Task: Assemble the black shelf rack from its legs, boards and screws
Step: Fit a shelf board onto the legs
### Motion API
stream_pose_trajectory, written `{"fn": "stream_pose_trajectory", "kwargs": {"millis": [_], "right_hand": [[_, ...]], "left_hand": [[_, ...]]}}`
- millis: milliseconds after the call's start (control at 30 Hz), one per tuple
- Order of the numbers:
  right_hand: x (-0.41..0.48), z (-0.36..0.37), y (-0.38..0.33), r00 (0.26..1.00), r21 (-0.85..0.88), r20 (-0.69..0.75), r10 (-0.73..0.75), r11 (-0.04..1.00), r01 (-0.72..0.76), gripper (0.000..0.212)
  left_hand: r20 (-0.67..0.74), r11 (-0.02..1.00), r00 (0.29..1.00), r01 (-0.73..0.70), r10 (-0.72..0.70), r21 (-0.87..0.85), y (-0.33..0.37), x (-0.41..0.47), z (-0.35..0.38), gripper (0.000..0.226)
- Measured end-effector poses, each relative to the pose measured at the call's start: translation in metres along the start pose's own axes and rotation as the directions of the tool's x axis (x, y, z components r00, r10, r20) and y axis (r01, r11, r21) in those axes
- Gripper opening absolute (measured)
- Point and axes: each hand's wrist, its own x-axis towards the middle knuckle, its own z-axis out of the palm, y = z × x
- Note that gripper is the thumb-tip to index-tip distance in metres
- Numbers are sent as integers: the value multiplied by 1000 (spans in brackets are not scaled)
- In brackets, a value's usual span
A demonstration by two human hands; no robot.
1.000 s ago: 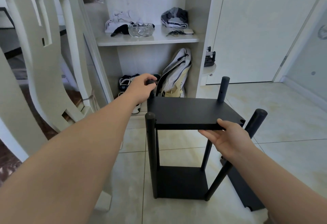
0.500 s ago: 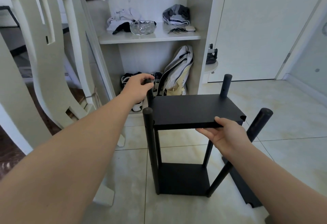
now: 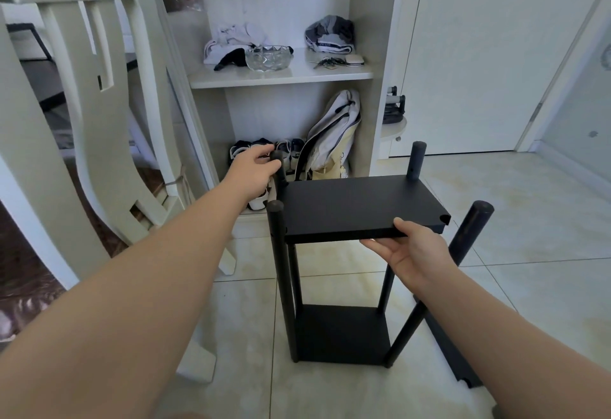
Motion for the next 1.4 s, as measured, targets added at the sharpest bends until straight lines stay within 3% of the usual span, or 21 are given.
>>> {"fn": "stream_pose_trajectory", "kwargs": {"millis": [100,167,200,233,300,367,433,500,567,667,767,1067,1400], "right_hand": [[-2,-1,-1,1000,25,9,19,1000,-19,27],[-3,-2,-1,1000,37,12,26,999,-26,27],[-3,-2,-1,1000,39,12,27,999,-27,26],[-2,-2,-1,1000,41,12,28,999,-29,26],[-2,-2,-1,999,42,11,32,999,-32,27],[-2,-3,0,999,39,15,34,999,-34,28],[-4,-5,0,999,45,17,35,998,-35,28],[-6,-5,-1,999,52,27,40,998,-41,28],[-8,-5,-1,999,58,33,44,997,-45,29],[-9,-7,1,999,58,34,37,998,-39,27],[-8,-12,3,998,26,48,41,999,-42,26],[-14,-46,10,995,-208,102,-4,978,25,28],[-12,-86,-7,982,-298,-175,-67,954,12,34]], "left_hand": [[-241,993,971,-26,-2,-115,14,-27,-1,25],[-459,977,880,-187,120,-105,23,-63,3,8],[-497,955,846,-279,195,-101,27,-84,7,10],[-447,935,857,-337,258,-108,30,-103,13,15],[-121,958,959,-267,255,-100,32,-136,28,21],[240,999,970,-23,29,-28,29,-160,43,26],[356,967,902,253,-245,25,24,-169,56,33],[305,901,857,435,-415,3,18,-166,66,42],[293,807,825,550,-484,-216,11,-162,75,55],[296,608,821,564,-488,-559,-11,-163,90,58],[263,493,833,511,-487,-704,-33,-158,105,42],[260,351,841,451,-474,-820,-43,-129,116,32],[282,385,852,464,-442,-798,-53,-126,103,28]]}}
